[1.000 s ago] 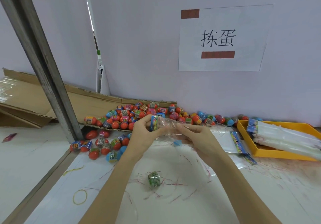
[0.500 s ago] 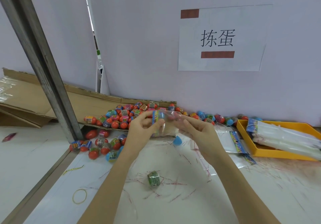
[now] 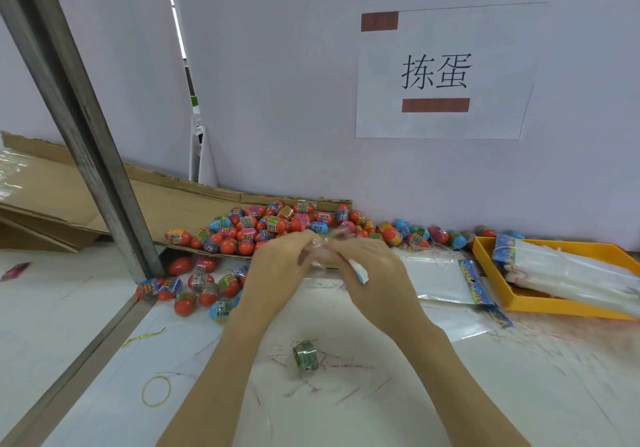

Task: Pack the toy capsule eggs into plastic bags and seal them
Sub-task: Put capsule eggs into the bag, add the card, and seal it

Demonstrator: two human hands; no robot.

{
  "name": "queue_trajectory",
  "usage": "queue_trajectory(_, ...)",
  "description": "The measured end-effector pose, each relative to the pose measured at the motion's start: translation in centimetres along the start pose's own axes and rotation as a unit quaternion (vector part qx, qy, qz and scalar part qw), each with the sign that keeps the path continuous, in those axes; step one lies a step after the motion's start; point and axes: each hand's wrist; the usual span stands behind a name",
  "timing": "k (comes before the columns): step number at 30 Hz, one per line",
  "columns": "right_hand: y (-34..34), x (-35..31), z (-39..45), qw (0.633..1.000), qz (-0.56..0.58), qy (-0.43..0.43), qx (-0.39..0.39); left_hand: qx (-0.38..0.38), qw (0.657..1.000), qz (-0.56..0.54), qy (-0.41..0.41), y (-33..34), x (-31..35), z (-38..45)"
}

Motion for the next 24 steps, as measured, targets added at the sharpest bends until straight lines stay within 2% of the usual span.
queue_trajectory(2, -0.3, 0.2, 0.1, 0.999, 0.005, 0.032, 0.017, 0.073, 0.99, -0.039, -0.112, -0.7, -0.3, 0.1)
queue_trajectory(5, 0.2, 0.5, -0.2, 0.993, 0.015, 0.097, -0.062, 0.193, 0.932, -0.146, -0.269, -1.6, -1.2, 0.1)
queue_trajectory(9, 2.4, 0.1, -0.9, 0.975, 0.008, 0.122, -0.184, 0.266, 0.868, -0.208, -0.364, -1.8, -2.1, 0.3)
queue_trajectory(12, 4.4, -0.4, -0.7, 0.971, -0.002, 0.105, -0.215, 0.266, 0.861, -0.221, -0.372, -1.7, -2.3, 0.2)
queue_trajectory(16, 6.0, -0.2, 0.3, 0.955, -0.088, 0.091, -0.268, 0.218, 0.883, -0.219, -0.353, -1.8, -2.0, 0.3)
queue_trajectory(19, 6.4, 0.2, 0.9, 0.954, -0.101, 0.107, -0.26, 0.184, 0.893, -0.233, -0.338, -1.6, -1.7, 0.3)
queue_trajectory(24, 7.1, 0.4, 0.6, 0.962, -0.088, 0.12, -0.228, 0.183, 0.903, -0.219, -0.32, -1.3, -1.3, 0.1)
Point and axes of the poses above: each hand's wrist, its own z-axis towards the middle knuckle, its own y-axis out of the palm, x = y × z, and after that the axes turned 5 degrees about y, right-handed
